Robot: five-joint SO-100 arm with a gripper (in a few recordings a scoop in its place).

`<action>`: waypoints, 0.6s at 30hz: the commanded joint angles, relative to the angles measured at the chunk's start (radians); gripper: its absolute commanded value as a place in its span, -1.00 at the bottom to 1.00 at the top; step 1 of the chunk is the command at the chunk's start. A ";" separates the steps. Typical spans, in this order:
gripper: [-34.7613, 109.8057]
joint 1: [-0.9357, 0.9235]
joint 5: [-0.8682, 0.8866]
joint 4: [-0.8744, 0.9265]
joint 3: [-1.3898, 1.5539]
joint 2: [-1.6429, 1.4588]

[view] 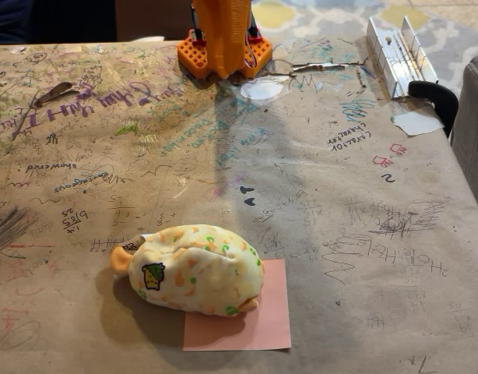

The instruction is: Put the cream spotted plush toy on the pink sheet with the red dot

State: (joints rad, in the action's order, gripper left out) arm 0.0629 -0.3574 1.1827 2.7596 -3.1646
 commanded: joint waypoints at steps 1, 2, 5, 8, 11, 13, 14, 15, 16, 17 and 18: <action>-0.52 0.049 0.032 0.008 0.035 -0.052; -0.52 0.060 0.041 0.011 0.052 -0.075; -0.52 0.081 0.060 0.032 0.118 -0.175; -0.52 0.089 0.074 0.009 0.178 -0.199; -0.52 0.098 0.091 -0.012 0.215 -0.206; -0.52 0.103 0.100 -0.025 0.232 -0.206; -0.52 0.103 0.104 -0.037 0.242 -0.206; -0.52 0.104 0.106 -0.051 0.255 -0.206; -0.52 0.104 0.110 -0.061 0.264 -0.206; -0.52 0.106 0.112 -0.069 0.275 -0.206; -0.52 0.107 0.112 -0.078 0.285 -0.206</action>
State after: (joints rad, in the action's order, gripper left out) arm 0.1503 -0.2470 1.1321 3.0296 -3.3671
